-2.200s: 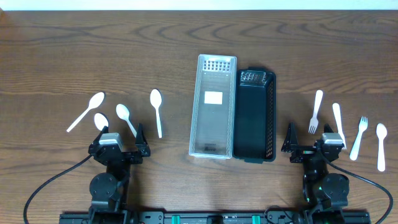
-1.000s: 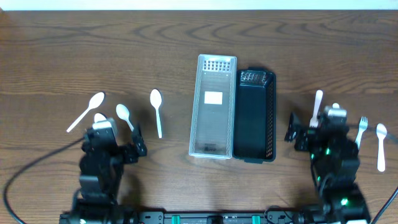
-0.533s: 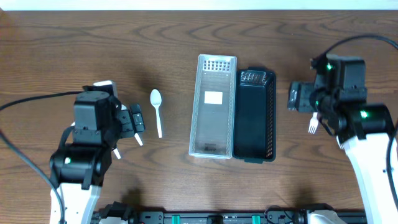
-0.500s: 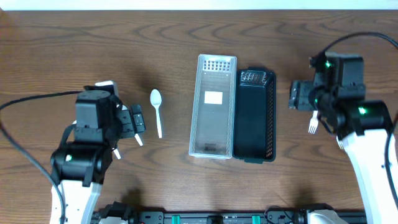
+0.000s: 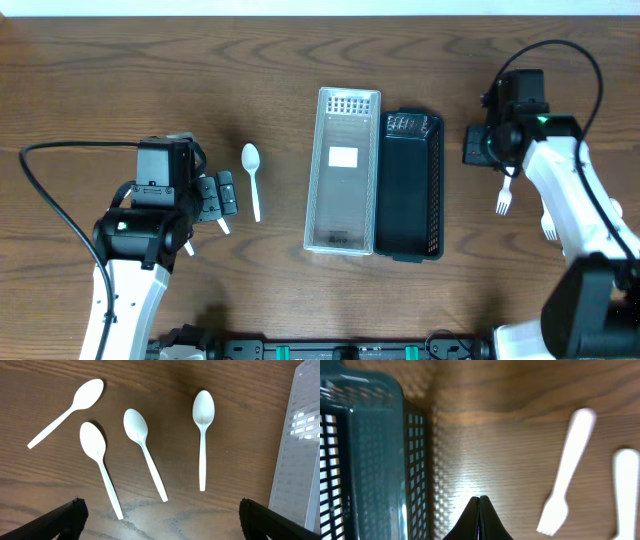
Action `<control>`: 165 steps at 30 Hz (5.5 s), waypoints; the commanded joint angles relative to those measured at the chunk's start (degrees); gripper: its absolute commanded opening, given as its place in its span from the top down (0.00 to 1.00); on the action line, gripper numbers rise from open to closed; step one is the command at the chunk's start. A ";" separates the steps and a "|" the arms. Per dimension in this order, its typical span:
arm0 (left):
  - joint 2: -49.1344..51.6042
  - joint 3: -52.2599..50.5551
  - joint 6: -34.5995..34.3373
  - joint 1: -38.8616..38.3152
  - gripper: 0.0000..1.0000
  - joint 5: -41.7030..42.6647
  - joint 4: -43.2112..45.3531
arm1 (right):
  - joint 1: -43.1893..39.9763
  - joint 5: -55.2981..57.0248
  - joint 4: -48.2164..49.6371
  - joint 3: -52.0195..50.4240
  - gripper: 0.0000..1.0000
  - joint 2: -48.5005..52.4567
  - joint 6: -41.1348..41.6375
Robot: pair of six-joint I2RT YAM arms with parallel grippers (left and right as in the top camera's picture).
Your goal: Pack container
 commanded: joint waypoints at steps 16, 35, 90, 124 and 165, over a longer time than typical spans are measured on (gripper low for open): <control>1.51 0.48 0.17 0.28 0.01 -0.46 -0.33 | -0.09 -21.84 7.08 0.96 0.98 11.52 -1.09; 1.51 0.48 0.17 0.28 0.02 -0.46 -0.31 | 0.13 -26.84 9.79 0.96 0.98 11.52 -2.60; 1.51 0.31 0.17 0.28 0.02 -0.46 -1.20 | -11.98 4.42 9.94 -15.21 0.17 4.02 7.28; 1.51 0.31 0.17 0.28 0.02 -0.46 -1.22 | -11.98 3.34 11.37 -15.21 0.38 9.70 7.10; 1.51 0.31 0.17 0.28 0.02 -0.46 -1.42 | -11.34 3.08 11.69 -14.25 0.99 8.83 9.49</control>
